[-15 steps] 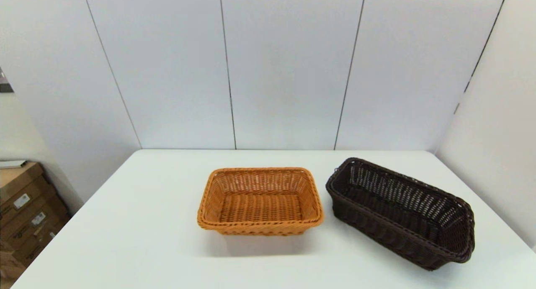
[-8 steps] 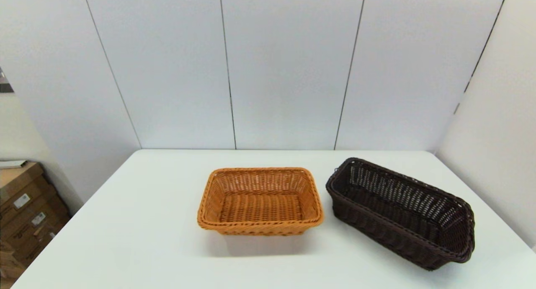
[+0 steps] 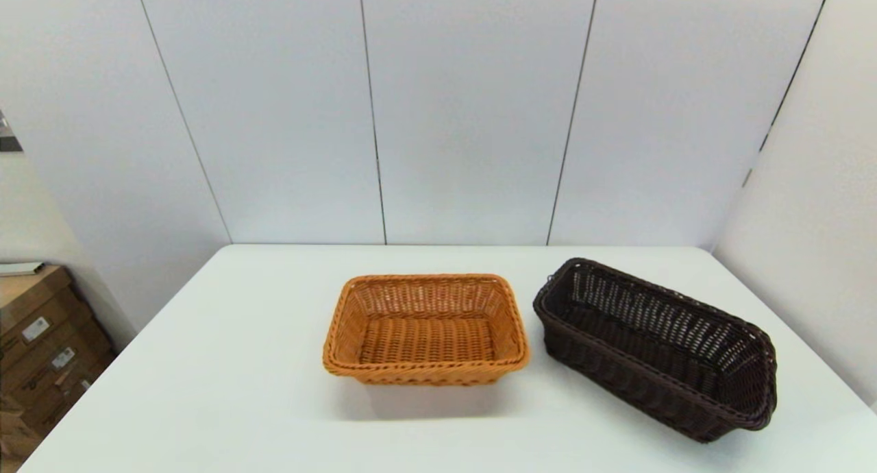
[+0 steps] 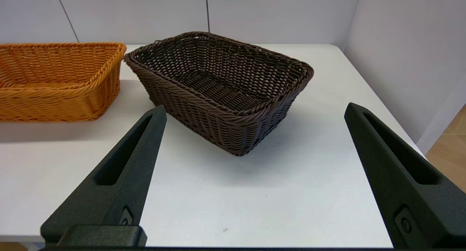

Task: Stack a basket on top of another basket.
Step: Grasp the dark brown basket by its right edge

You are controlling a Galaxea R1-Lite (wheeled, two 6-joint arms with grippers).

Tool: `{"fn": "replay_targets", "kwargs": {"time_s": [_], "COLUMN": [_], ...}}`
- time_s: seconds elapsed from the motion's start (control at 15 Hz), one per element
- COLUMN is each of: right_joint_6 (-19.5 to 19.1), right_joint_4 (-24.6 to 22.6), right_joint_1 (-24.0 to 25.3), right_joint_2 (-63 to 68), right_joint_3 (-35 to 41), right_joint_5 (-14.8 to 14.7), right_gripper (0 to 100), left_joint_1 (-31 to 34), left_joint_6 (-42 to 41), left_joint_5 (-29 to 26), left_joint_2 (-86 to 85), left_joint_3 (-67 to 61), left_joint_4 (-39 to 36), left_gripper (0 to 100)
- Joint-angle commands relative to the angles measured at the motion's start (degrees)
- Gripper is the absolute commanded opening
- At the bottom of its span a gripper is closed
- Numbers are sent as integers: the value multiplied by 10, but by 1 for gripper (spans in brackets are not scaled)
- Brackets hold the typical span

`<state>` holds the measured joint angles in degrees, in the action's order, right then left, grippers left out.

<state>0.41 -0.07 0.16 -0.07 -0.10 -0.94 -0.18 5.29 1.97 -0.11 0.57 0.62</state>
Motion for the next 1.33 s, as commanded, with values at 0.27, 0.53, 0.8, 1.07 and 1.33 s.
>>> {"fn": "replay_targets", "kwargs": {"time_s": [0.27, 0.53, 0.8, 1.07, 1.33], "right_joint_6": [5, 9, 30, 14, 49], "right_joint_4": [10, 194, 246, 403, 469], "right_joint_1": [0, -1, -120, -202, -201], "right_joint_2": [0, 56, 269, 463, 597], "right_joint_3": [-28, -240, -402, -602, -675], "right_joint_5": [-2, 1, 1, -38, -87], "right_gripper": [100, 100, 100, 100, 100], "left_joint_1": [0, 0, 0, 0, 0], "left_joint_6": [1, 1, 1, 1, 1], "left_joint_5": [0, 0, 0, 0, 0], "left_joint_2": [1, 1, 0, 1, 1], "left_joint_3": [0, 0, 0, 0, 0], "left_joint_4": [0, 0, 0, 0, 0], "left_gripper": [100, 100, 100, 100, 100]}}
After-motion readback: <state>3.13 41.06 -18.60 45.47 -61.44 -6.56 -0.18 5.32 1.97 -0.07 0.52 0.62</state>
